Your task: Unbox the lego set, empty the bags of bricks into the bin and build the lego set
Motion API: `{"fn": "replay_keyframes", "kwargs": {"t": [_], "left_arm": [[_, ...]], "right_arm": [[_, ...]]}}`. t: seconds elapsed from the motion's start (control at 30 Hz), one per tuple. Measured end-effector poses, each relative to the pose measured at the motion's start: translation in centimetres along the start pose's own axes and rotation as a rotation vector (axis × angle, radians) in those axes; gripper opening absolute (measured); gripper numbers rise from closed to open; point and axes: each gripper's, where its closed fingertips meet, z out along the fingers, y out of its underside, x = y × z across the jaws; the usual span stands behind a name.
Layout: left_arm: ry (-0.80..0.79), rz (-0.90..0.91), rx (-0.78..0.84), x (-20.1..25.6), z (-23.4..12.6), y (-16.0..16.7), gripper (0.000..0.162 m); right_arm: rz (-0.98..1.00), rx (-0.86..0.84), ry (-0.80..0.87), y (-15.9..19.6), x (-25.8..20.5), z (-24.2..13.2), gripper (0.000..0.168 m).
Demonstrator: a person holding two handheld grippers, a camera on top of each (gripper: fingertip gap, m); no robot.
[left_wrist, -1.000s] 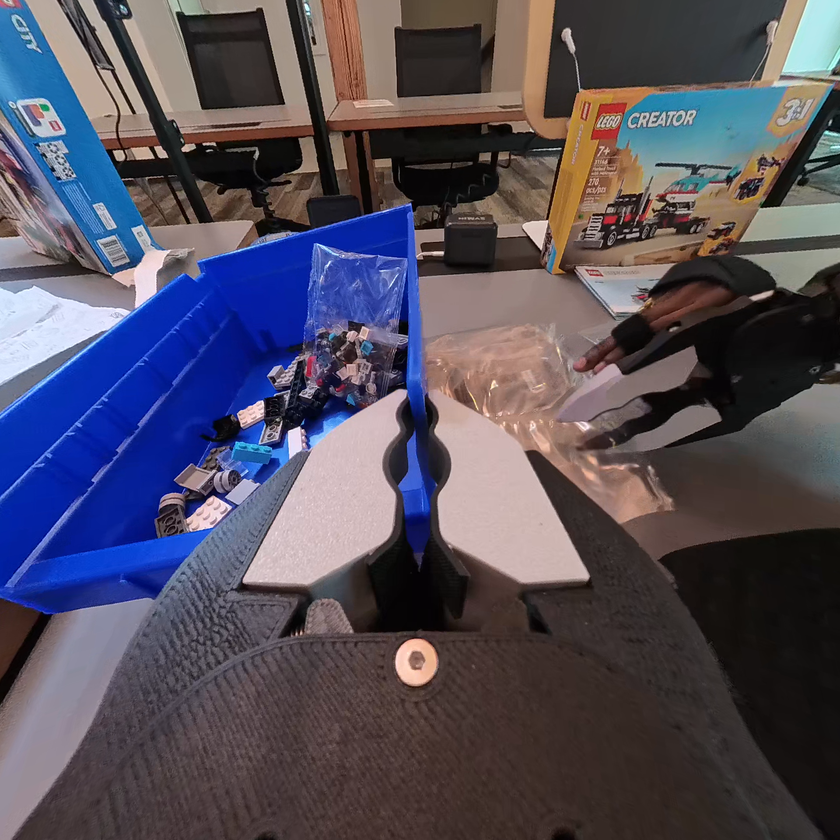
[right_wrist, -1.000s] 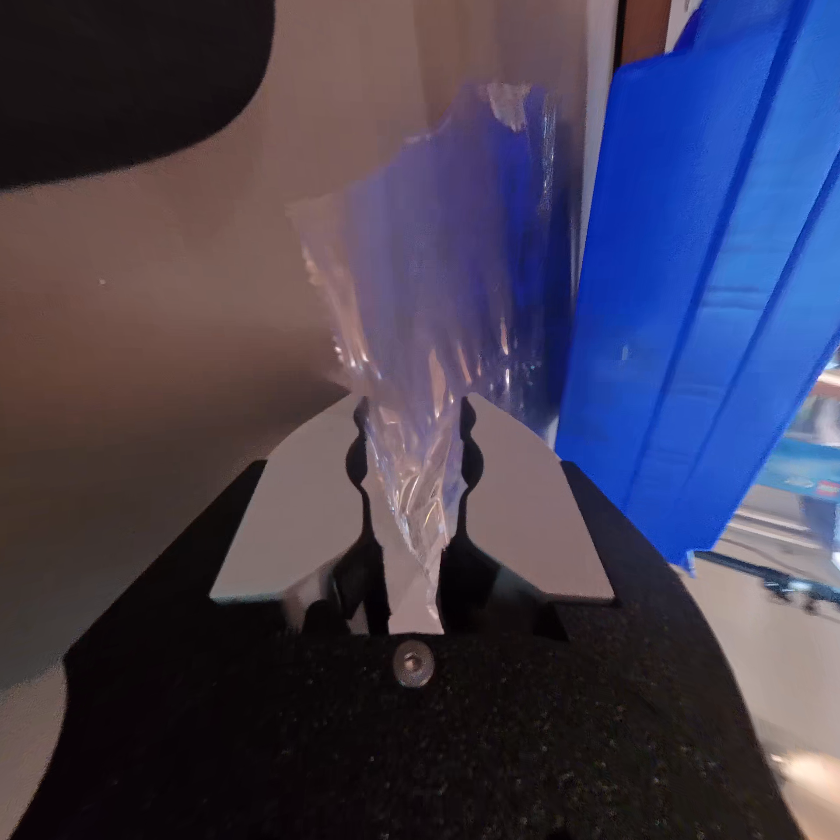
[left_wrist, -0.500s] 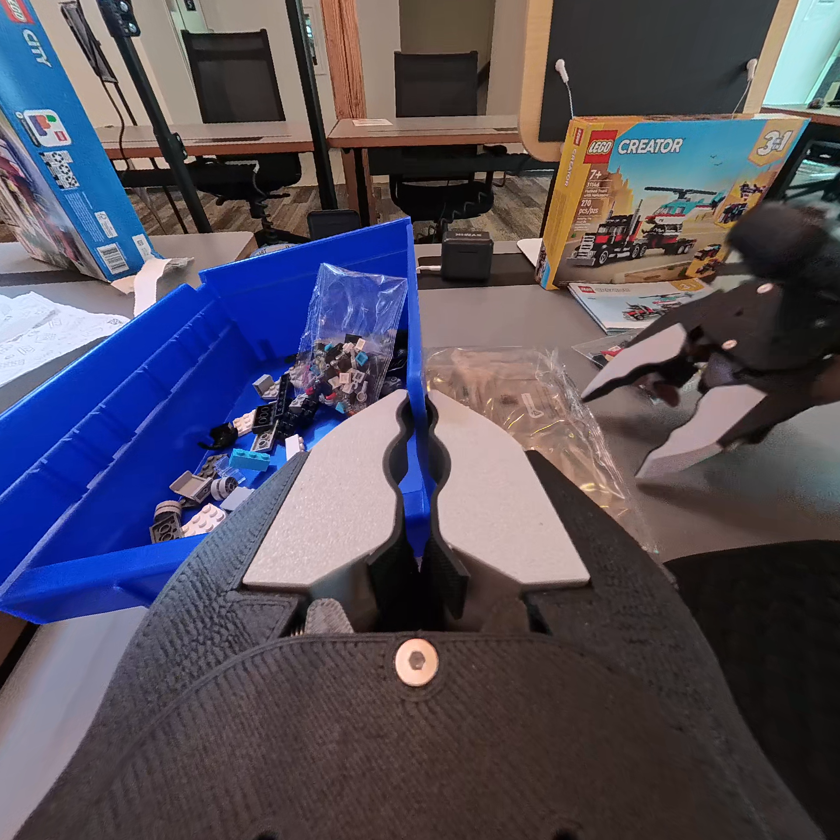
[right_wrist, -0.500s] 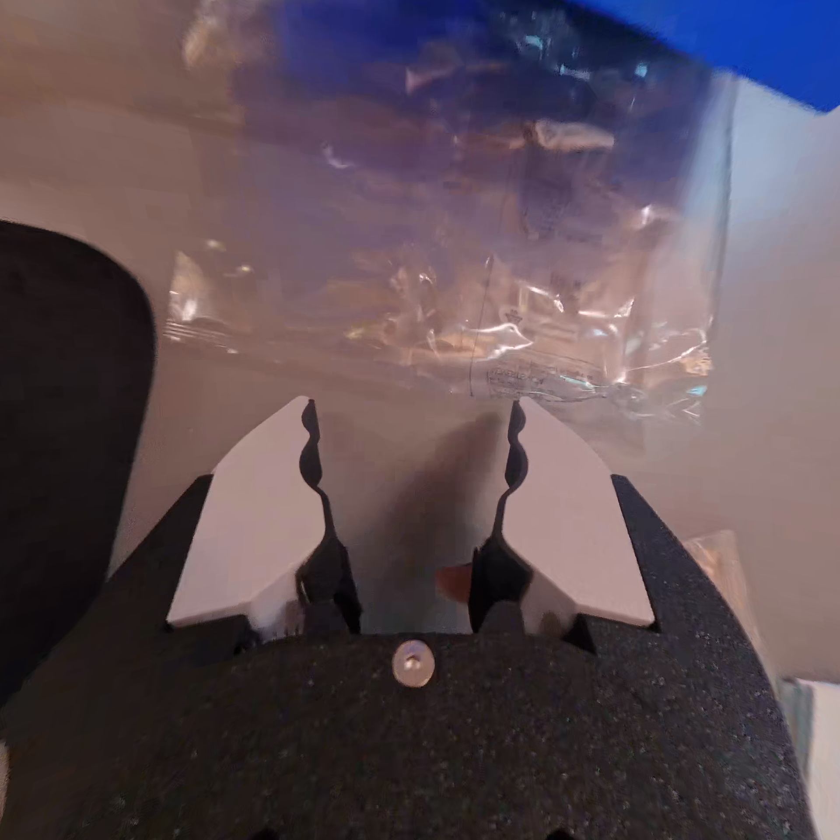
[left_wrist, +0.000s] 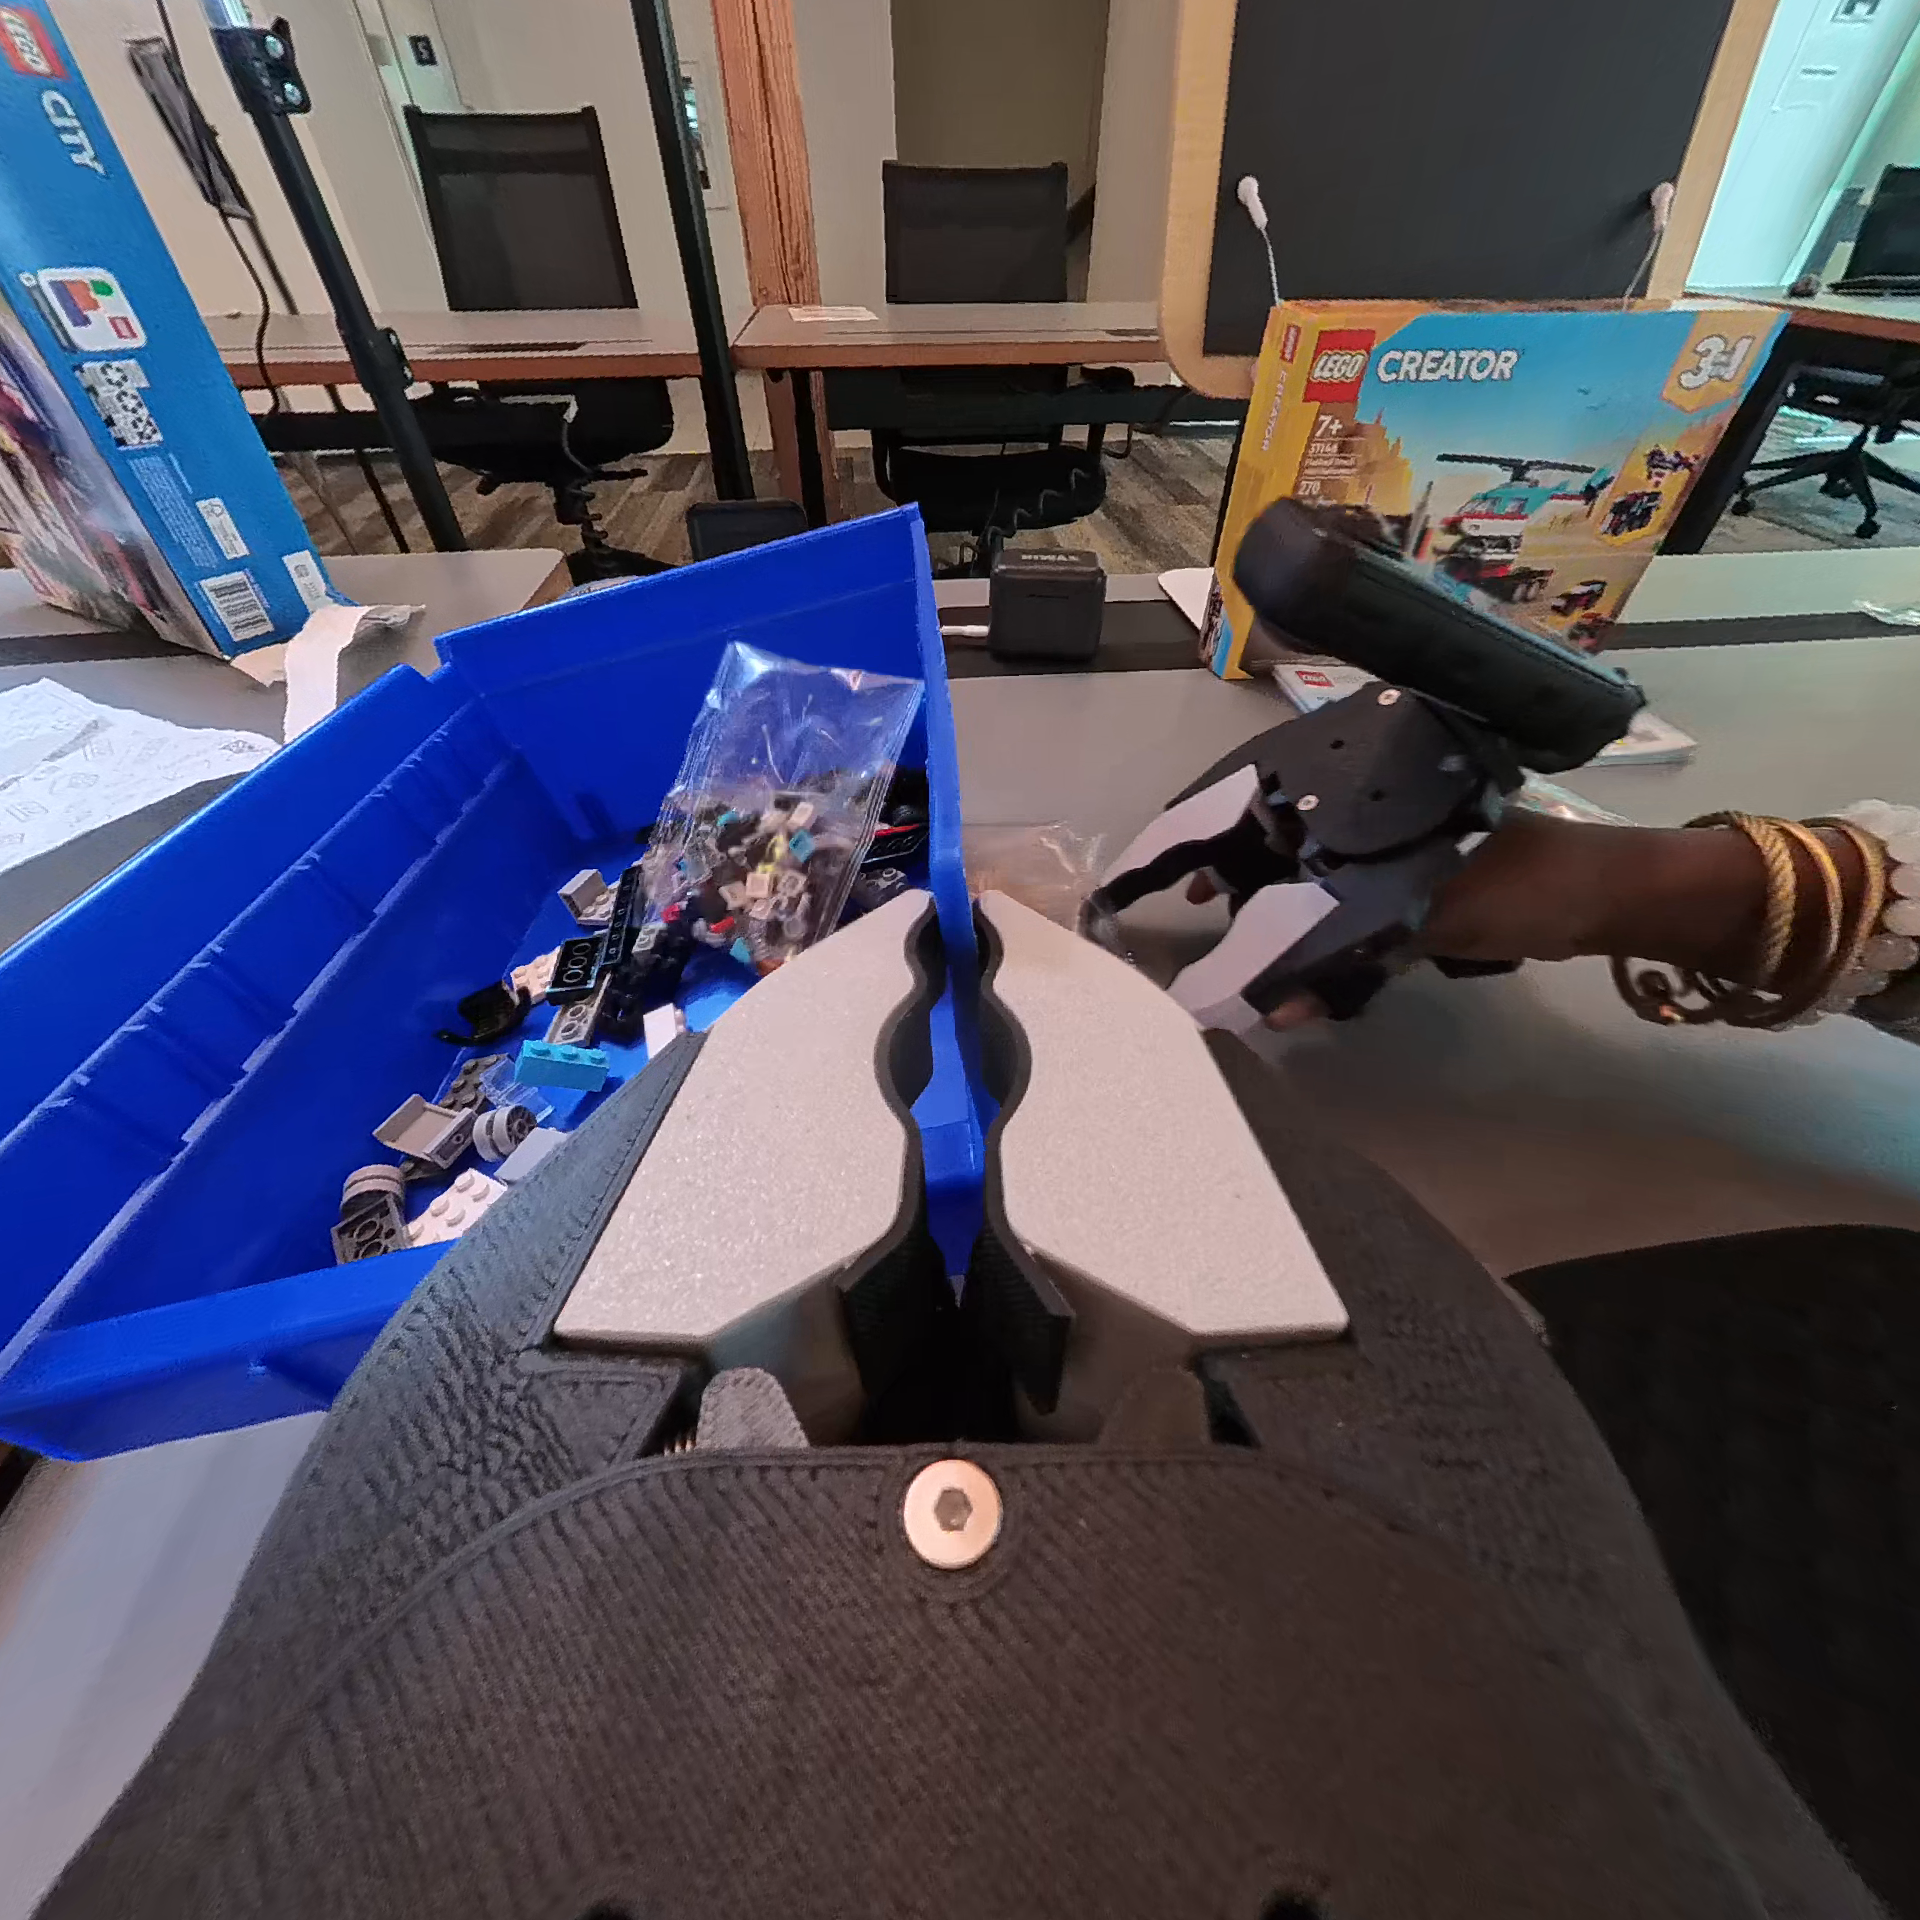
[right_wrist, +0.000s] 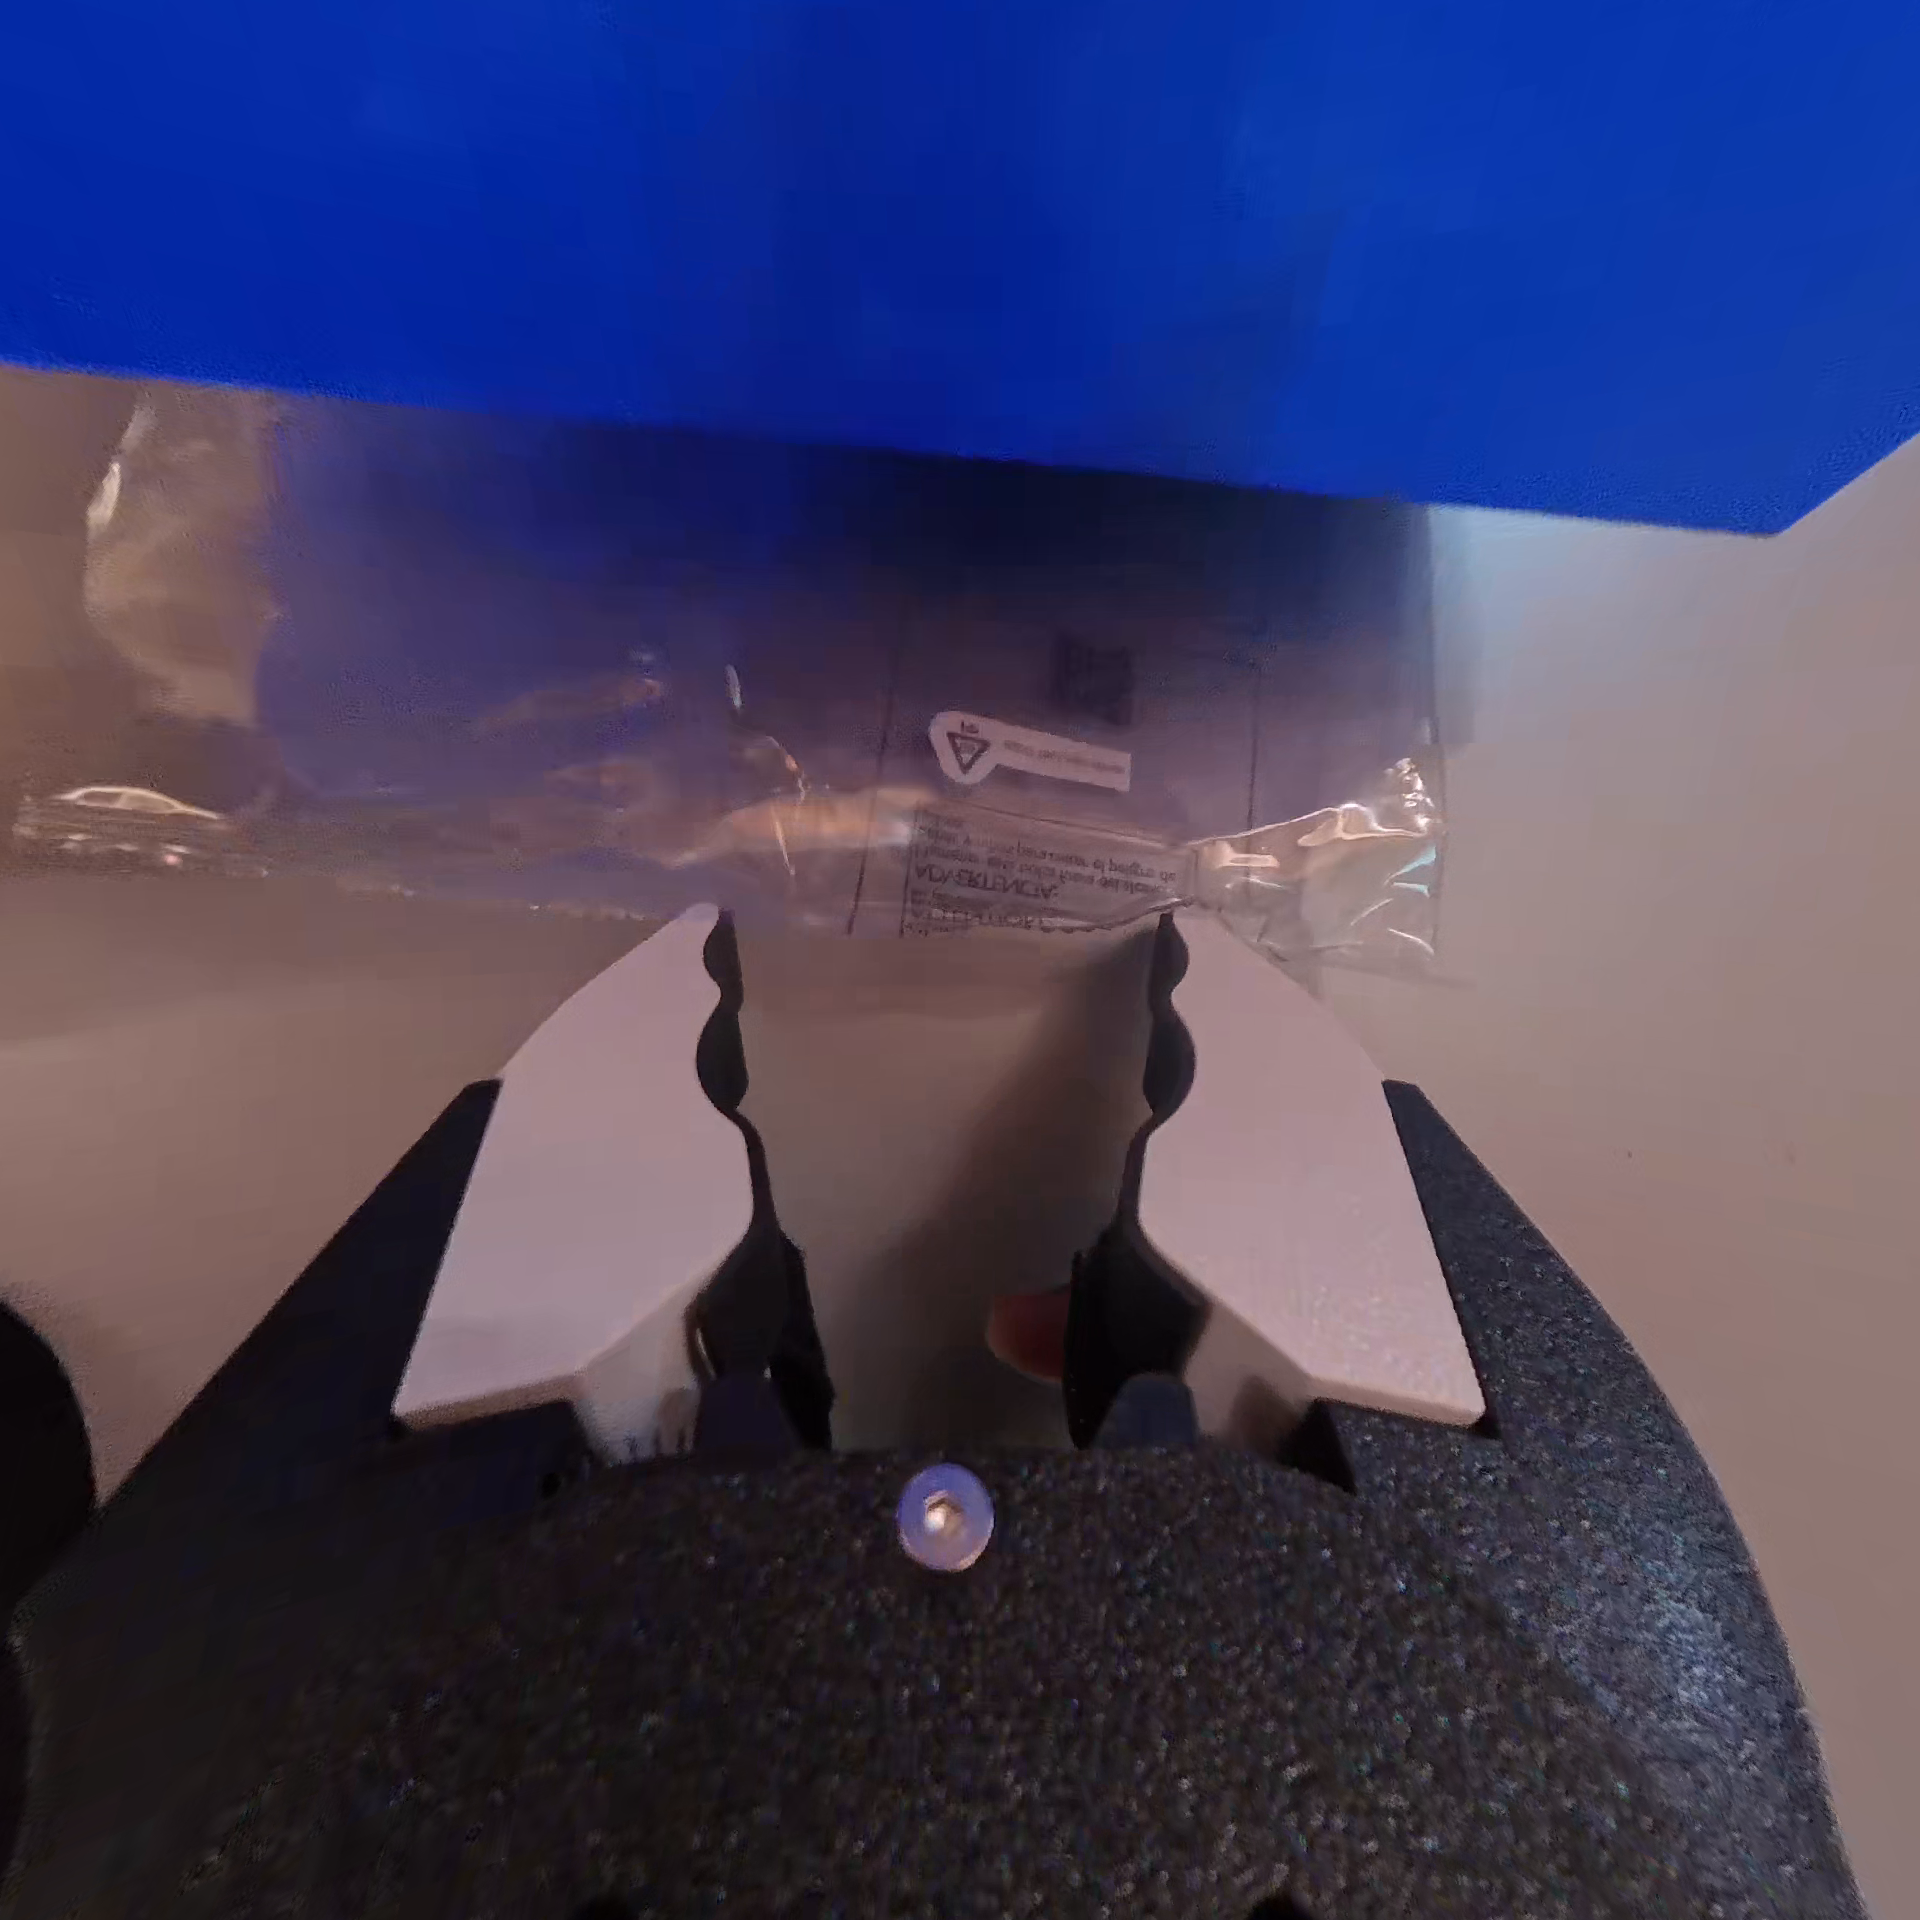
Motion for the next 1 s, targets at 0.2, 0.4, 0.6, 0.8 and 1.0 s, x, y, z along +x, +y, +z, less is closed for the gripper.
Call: {"fn": "replay_keyframes", "kwargs": {"t": [0.2, 0.4, 0.6, 0.8, 1.0], "left_arm": [[0.037, 0.036, 0.018, 1.1, 0.0, 0.4, 0.003], [0.043, 0.016, 0.074, 1.6, -0.6, 0.1, 0.004], [0.026, -0.056, 0.100, 1.2, -1.0, 0.6, 0.003], [0.035, -0.062, 0.112, 1.3, -1.1, 0.7, 0.002], [0.049, -0.046, 0.114, 1.9, -0.8, 0.6, 0.003]], "right_arm": [[0.031, -0.003, 0.026, -1.5, 0.5, 1.5, 0.077], [0.067, 0.013, 0.060, -2.1, 1.6, 2.2, 0.077], [0.023, -0.107, -0.008, -0.4, 1.0, 0.7, 0.083], [-0.044, -0.044, -0.009, -0.4, 0.8, -3.9, 0.064], [-0.107, 0.037, -0.008, -1.6, -1.9, -1.7, 0.079]]}}
